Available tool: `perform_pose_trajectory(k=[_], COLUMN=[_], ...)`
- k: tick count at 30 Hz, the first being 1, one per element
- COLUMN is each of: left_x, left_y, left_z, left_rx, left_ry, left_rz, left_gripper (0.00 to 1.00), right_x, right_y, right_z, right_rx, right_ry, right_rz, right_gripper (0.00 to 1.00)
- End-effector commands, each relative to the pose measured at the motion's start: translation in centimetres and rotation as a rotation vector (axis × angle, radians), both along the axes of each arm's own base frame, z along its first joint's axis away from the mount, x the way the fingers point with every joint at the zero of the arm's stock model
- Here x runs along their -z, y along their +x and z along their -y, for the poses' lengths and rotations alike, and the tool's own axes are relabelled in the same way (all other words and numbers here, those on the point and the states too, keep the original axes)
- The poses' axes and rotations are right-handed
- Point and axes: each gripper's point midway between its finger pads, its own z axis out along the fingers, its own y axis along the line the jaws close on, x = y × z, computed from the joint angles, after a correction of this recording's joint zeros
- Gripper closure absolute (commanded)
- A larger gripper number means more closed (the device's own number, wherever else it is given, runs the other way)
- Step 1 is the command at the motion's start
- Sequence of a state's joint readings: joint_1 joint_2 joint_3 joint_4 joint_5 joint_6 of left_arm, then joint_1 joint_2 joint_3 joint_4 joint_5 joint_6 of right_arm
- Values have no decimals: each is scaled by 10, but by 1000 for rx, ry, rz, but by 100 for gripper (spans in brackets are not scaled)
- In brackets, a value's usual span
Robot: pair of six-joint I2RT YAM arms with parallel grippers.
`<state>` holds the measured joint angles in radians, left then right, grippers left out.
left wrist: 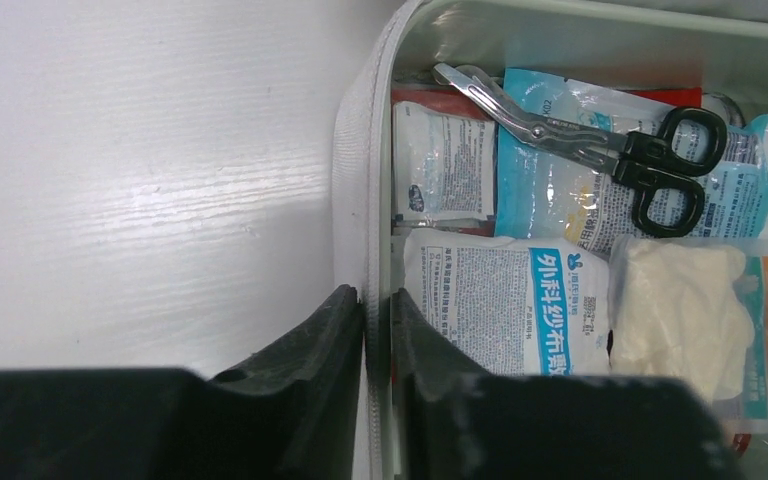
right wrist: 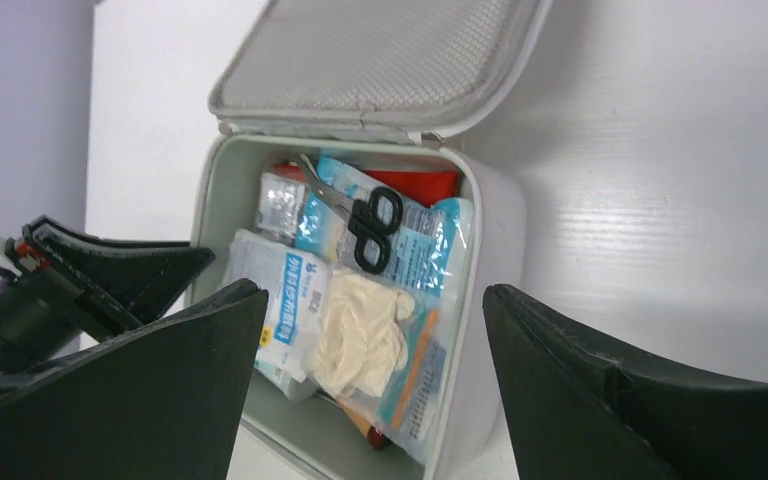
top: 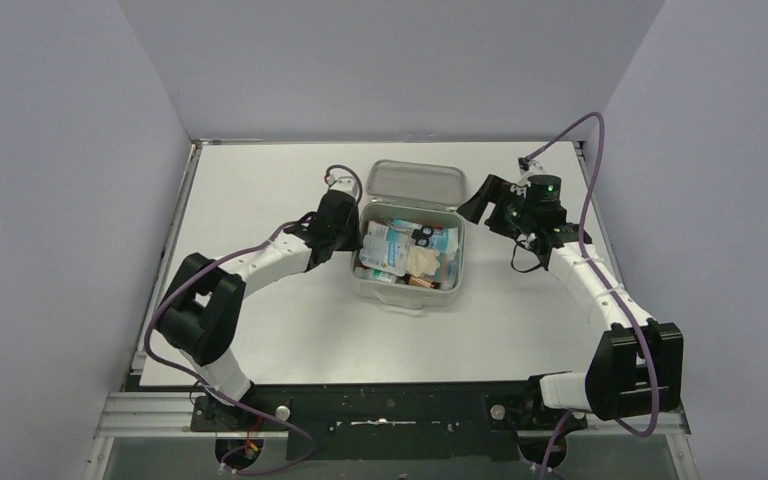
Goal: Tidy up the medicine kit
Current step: Move the medicine box to the center of the board, then close the lid of the medicine box.
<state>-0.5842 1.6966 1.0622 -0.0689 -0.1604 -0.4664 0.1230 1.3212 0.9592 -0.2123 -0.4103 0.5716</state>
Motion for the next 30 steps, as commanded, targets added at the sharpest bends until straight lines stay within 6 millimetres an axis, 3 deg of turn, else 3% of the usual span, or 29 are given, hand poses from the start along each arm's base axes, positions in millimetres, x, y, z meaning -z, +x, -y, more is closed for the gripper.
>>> perform_pose_trajectory(k=[1, 4, 7, 10, 11, 12, 16, 19, 24, 30], left_x=[-68, -89, -100, -114, -119, -122, -141, -143, -124, -98], left_y=[12, 14, 12, 7, 5, 2, -10, -23, -45, -57], left_z=[3, 4, -1, -5, -7, -11, -24, -33, -56, -75], left_rx=[-12, 7, 19, 42, 49, 58, 111, 173, 207, 191], left_ry=[-146, -193, -224, -258, -258, -254, -258, -218, -121, -129], left_rz=[144, 168, 149, 148, 155, 160, 186, 190, 163, 106], left_gripper=[74, 60, 45, 36, 15, 4, 3, 3, 3, 3], right_x=[-17, -20, -20, -11, -7, -2, 13, 29, 46, 49], right_y=[28, 42, 56, 70, 74, 79, 96, 108, 125, 146], right_z=[-4, -11, -15, -18, -18, -18, -14, -8, -9, -21], right_rx=[24, 4, 16, 27, 38, 47, 102, 151, 134, 14], right_ry=[123, 214, 304, 355, 363, 370, 383, 373, 429, 485], right_rz=[98, 140, 168, 149, 136, 127, 96, 56, 21, 44], right_gripper=[18, 13, 0, 0, 0, 0, 0, 0, 0, 0])
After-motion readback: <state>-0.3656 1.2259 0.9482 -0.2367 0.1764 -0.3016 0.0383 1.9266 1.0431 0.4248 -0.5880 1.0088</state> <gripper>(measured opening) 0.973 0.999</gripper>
